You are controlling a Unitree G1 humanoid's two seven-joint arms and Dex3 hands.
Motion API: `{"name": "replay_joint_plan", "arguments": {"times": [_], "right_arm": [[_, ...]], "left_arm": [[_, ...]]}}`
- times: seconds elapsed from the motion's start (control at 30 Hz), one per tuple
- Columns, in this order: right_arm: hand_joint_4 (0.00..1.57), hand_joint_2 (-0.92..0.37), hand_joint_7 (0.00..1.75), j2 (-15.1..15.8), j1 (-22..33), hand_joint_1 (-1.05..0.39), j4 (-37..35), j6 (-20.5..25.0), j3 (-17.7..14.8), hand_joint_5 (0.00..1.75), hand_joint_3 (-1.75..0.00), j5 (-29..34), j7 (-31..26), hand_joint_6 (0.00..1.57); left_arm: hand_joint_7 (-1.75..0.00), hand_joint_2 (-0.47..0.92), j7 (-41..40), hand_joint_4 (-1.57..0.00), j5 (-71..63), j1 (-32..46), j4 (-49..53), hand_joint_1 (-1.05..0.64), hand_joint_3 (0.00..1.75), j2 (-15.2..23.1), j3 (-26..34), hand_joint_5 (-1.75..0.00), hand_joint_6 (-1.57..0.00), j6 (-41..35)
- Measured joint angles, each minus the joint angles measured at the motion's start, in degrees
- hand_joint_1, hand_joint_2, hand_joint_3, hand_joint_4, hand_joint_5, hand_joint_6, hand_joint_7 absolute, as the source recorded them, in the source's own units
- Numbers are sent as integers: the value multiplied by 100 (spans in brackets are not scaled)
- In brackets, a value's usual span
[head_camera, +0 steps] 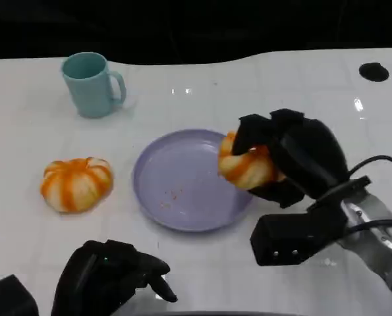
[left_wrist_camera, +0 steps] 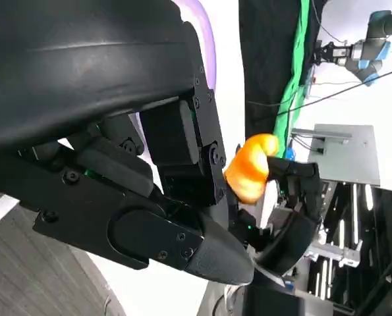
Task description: Grasp the bread from the table and place it into the plate.
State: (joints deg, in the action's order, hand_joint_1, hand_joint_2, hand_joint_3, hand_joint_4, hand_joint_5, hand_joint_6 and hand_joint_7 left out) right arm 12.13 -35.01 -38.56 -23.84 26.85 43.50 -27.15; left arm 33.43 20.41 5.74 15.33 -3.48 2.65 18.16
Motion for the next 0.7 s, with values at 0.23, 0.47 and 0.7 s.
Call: {"name": "replay_joint_plan", "arguments": {"times": [0.23, 0.47, 0.7], "right_arm": [[100, -20, 167, -374, -199, -12, -430, -63, 82, 175, -140, 8, 41, 80], [96, -30, 166, -705, -443, -12, -844, -68, 100, 175, -130, -68, 202, 77], [53, -63, 17, -924, -554, -23, -1249, -67, 100, 94, -62, -196, 314, 72]], "left_arm": [[0, 89, 1, -123, 0, 29, -9, -96, 0, 2, -12, -89, -155, 1], [0, 88, 1, -123, -1, 137, -89, -96, 0, 8, -36, -90, -155, 1], [0, 87, 1, -124, 14, 187, -100, -95, 0, 12, -50, -89, -156, -9]]}}
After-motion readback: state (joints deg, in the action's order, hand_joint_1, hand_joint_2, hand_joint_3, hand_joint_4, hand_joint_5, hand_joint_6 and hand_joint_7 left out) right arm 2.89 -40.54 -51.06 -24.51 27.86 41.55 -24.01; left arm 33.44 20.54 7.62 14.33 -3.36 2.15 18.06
